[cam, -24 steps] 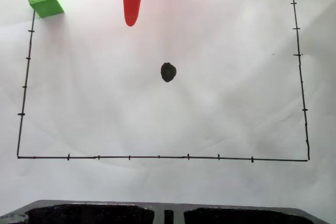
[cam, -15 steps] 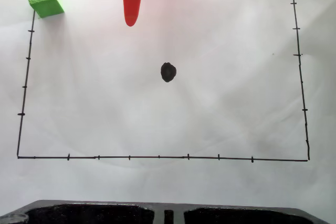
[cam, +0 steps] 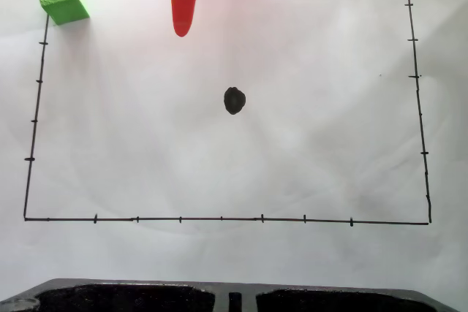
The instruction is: Grasp the colored block, Place it on the black dot, and then return the arm to the default position.
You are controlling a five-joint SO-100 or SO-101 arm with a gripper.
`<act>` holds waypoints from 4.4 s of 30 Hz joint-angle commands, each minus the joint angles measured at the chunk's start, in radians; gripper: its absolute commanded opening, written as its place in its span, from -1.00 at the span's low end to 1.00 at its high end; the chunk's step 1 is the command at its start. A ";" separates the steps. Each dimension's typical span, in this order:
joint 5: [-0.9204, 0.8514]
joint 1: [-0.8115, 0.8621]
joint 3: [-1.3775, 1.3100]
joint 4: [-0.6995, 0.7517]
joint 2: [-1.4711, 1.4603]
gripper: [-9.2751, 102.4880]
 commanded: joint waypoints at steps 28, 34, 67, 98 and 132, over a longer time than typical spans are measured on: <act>-0.572 0.423 -0.687 0.224 -0.673 -0.82; -0.755 0.543 -0.750 0.258 -0.833 -0.73; -1.203 0.876 -0.985 0.233 -1.387 -0.15; -1.127 0.801 -0.968 0.114 -1.585 -0.13; -0.991 0.804 -0.968 0.025 -1.646 -0.62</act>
